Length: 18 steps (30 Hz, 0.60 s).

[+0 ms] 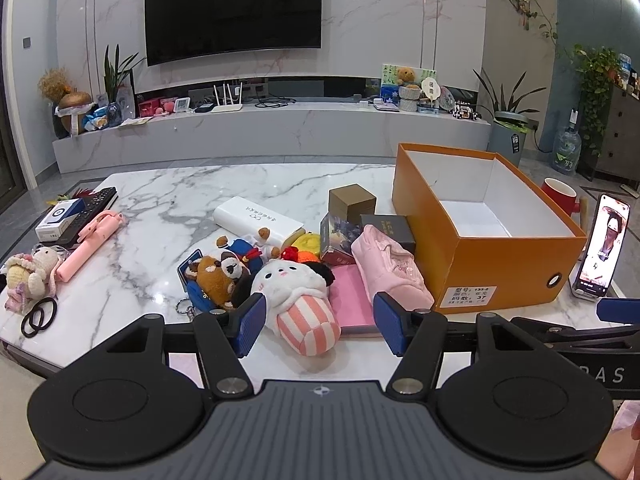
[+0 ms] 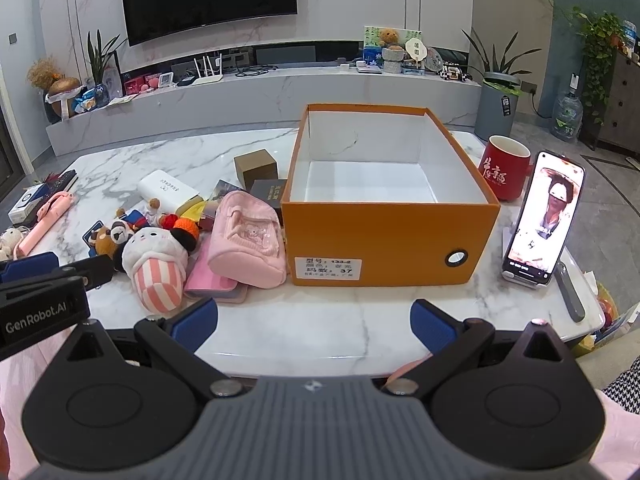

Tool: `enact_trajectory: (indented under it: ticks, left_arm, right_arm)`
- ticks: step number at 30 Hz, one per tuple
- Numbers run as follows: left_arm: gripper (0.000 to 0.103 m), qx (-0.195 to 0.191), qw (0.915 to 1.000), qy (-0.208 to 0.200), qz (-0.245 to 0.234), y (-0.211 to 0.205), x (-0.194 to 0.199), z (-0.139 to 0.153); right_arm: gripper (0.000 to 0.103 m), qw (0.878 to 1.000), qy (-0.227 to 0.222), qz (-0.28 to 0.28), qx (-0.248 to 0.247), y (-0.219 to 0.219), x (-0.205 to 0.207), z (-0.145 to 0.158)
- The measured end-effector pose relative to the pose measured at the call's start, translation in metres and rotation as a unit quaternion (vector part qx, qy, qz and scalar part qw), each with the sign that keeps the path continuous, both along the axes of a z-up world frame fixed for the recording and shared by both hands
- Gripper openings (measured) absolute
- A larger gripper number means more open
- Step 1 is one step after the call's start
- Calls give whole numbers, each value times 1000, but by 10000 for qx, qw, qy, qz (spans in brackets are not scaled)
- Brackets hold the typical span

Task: Organize objects
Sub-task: 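Move both grippers toward the pink wallet and pink bag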

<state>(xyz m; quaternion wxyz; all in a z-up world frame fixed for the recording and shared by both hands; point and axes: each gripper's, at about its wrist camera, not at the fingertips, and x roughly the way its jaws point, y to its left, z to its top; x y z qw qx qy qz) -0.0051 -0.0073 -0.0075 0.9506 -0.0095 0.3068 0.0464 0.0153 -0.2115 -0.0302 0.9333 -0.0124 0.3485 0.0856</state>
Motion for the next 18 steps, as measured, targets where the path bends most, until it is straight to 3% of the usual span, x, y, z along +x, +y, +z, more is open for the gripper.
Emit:
enact_trajectory:
  ticks: [9, 11, 16, 18]
  left_arm:
    - [71, -15, 9999, 92, -138, 7, 4, -4]
    - [69, -26, 9997, 154, -184, 9, 7, -6]
    - [51, -325, 9978, 316, -488, 18, 22, -10]
    - [44, -421, 9965, 364, -623, 20, 30, -11]
  right_arm:
    - [101, 9999, 31, 114, -13, 8, 3, -2]
    - [93, 9998, 19, 179, -24, 11, 6, -2]
    - [70, 9988, 223, 434, 41, 21, 19, -8]
    - [66, 9981, 273, 544, 64, 26, 25, -11]
